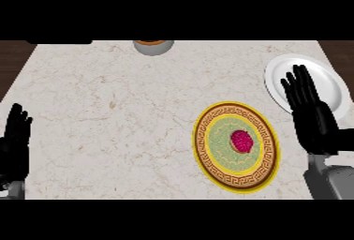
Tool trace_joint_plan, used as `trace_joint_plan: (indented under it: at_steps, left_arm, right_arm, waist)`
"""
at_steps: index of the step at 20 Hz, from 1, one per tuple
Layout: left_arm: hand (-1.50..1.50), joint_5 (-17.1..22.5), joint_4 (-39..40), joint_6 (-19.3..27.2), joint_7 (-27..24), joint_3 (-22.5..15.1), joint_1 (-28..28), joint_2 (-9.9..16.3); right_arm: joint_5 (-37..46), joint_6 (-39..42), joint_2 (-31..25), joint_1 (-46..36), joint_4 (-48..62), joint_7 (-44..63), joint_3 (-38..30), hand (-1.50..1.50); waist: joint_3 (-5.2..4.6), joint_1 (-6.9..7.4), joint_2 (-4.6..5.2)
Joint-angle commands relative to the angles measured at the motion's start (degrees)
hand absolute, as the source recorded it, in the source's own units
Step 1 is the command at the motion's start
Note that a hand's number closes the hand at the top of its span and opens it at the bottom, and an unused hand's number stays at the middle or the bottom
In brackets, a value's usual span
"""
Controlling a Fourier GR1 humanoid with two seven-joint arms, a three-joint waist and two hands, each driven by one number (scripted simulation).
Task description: Pick the cupcake from the plate and place it in the plate
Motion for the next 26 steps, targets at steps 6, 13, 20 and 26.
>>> trace_joint_plan:
  at_steps: [6,13,20,26]
  left_arm:
    - [0.0,2.02,4.89,-10.1,8.86,-11.69,-0.06,-5.81]
    - [0.0,4.86,-1.53,-13.71,13.79,-13.62,-0.07,-7.31]
    - [0.0,0.14,-0.52,-11.81,13.21,-14.46,0.75,-11.81]
    - [0.0,0.77,2.23,-11.76,13.1,-13.91,-1.68,-12.22]
  right_arm:
    - [-3.21,12.44,-15.27,-13.45,4.07,0.94,-10.96,1.5]
    - [11.2,-3.59,-8.83,-2.9,15.26,-15.39,-12.77,-1.5]
    - [13.74,6.52,-13.3,1.48,11.22,-15.26,-13.25,-1.5]
    - [23.09,13.54,-24.67,1.53,3.47,1.46,-1.59,-1.5]
  waist:
    - [0.2,-0.9,1.2]
    - [0.32,0.14,0.63]
    - [0.24,-0.07,0.51]
    - [0.01,-0.59,0.36]
